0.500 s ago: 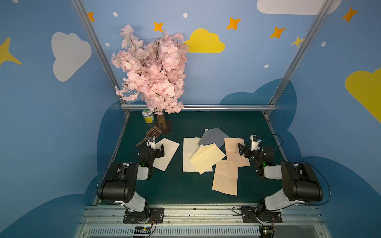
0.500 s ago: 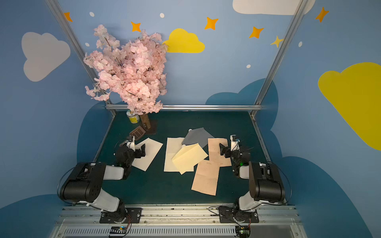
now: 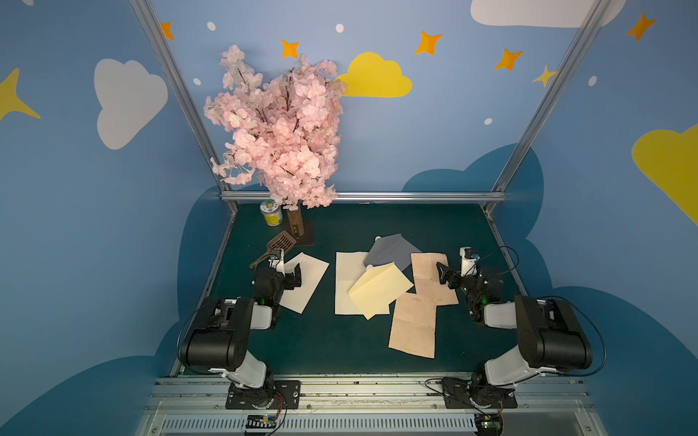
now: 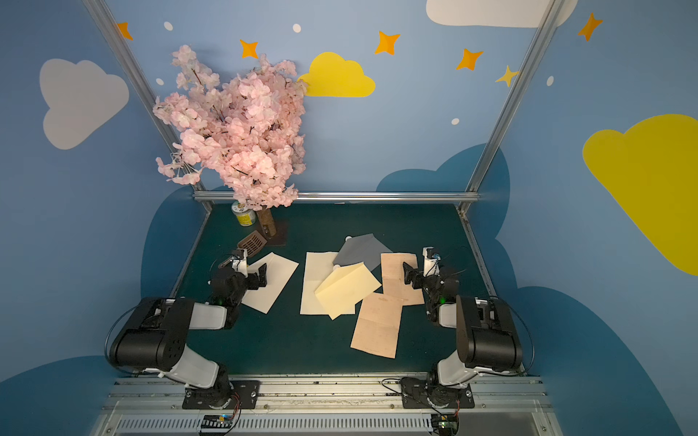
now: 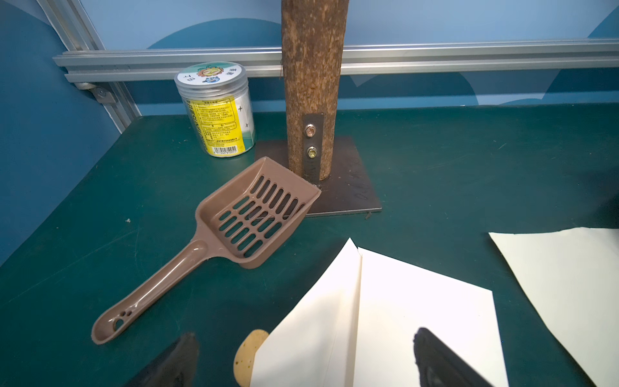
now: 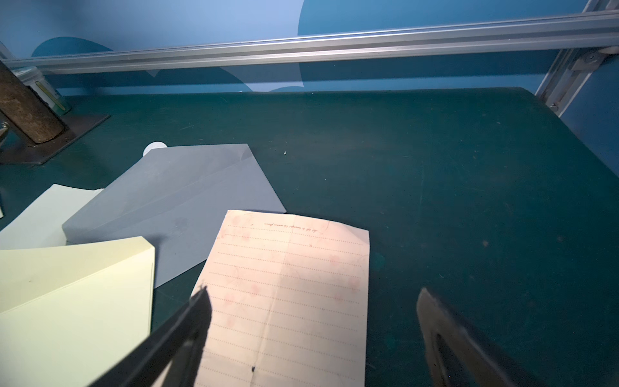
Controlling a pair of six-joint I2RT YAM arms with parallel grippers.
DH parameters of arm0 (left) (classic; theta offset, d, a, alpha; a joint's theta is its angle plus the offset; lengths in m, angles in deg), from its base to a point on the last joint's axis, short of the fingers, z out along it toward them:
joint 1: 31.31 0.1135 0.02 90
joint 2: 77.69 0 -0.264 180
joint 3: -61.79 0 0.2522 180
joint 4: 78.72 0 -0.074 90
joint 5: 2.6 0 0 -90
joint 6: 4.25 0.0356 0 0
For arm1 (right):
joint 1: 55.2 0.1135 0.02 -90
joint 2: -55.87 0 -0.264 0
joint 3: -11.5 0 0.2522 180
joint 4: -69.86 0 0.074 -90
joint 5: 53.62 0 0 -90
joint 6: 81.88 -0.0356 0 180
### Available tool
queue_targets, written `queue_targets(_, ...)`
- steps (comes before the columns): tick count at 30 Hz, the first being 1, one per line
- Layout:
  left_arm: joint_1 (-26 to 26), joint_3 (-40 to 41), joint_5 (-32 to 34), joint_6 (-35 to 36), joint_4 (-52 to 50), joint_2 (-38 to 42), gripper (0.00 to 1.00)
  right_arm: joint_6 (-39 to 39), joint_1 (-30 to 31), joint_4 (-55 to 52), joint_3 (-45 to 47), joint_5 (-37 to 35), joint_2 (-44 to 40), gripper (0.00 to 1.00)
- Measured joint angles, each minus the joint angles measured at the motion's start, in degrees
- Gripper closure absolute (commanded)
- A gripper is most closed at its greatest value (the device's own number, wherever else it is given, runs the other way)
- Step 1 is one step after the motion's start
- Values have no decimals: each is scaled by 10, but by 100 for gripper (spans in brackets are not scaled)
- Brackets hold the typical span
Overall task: Fold the letter paper in half and place it into the envelope
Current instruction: Fold the letter paper at the center of the board.
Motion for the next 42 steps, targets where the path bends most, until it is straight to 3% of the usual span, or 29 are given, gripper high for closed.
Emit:
queue_targets(8,0,0,0,0,0,0,0,0,1,0,0,-10,0,4)
queue_targets(15,-5,0,3,5,-7,9,0,-9,14,-29,2,-75,-40,4)
queue_targets(19,-19,-23,18,11,-76,51,0,-9,17,-50,7,-83,-80,4)
queue_targets(26,-42,-94,20,34,-181,133,0,-28,28,-219,-51,-83,-151,4)
queue_targets(33,-90,-235,3,26,-390,154,0,-61,64,-424,-153,-88,-183,4)
queue_targets(42,-211,-332,-30,-48,-588,153,0,-70,120,-688,-309,-153,-147,4)
